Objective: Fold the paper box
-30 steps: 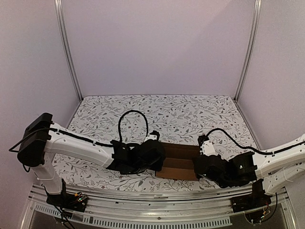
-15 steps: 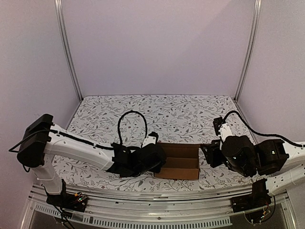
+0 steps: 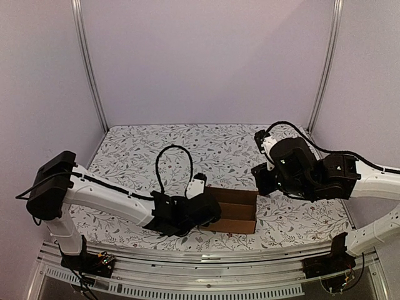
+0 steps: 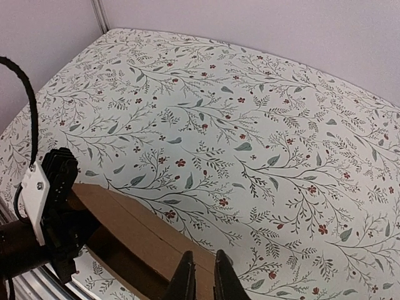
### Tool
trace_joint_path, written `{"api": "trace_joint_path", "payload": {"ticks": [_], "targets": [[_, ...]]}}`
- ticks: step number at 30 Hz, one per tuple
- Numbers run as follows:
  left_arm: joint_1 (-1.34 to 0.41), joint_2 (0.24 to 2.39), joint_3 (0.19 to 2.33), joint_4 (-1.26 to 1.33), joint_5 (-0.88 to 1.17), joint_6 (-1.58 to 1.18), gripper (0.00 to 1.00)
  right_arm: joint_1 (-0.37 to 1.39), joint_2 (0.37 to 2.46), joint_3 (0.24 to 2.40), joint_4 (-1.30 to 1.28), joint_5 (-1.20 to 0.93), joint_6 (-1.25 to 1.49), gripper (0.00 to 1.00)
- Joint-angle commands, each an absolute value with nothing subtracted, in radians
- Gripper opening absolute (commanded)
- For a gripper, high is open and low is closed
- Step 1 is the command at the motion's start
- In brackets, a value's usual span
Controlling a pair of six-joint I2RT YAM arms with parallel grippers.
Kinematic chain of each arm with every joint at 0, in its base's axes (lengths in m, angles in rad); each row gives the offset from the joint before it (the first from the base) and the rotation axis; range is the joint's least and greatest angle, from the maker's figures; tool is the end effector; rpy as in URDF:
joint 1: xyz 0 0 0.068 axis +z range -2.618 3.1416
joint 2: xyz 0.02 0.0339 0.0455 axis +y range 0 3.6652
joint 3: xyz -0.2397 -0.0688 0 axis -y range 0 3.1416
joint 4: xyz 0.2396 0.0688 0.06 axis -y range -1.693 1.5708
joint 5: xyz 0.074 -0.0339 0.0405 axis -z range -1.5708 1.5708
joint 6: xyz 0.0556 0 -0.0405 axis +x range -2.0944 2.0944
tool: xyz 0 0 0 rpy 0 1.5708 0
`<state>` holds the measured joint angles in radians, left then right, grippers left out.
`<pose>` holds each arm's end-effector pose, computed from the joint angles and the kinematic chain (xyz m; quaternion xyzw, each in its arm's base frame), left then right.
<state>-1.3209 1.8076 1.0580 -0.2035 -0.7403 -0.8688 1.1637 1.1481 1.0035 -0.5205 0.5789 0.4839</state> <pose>0.1252 -0.3387 0.1334 0.0919 0.8902 -0.0940 0.4362 0.1318 0.2288 0.2826 -0.1696 0.8541 0.1333 0.4732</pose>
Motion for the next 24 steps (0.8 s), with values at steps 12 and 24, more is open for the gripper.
{"api": "trace_joint_path", "payload": {"ticks": [12, 24], "targets": [[-1.386, 1.918, 1.066, -0.167, -0.894, -0.828, 0.00, 1.061, 1.490, 1.066, -0.332, 0.361, 0.480, 0.00], [-1.411, 1.947, 1.041, -0.132, -0.894, -0.856, 0.00, 1.113, 1.595, 0.946, -0.200, 0.405, 0.599, 0.00]]}}
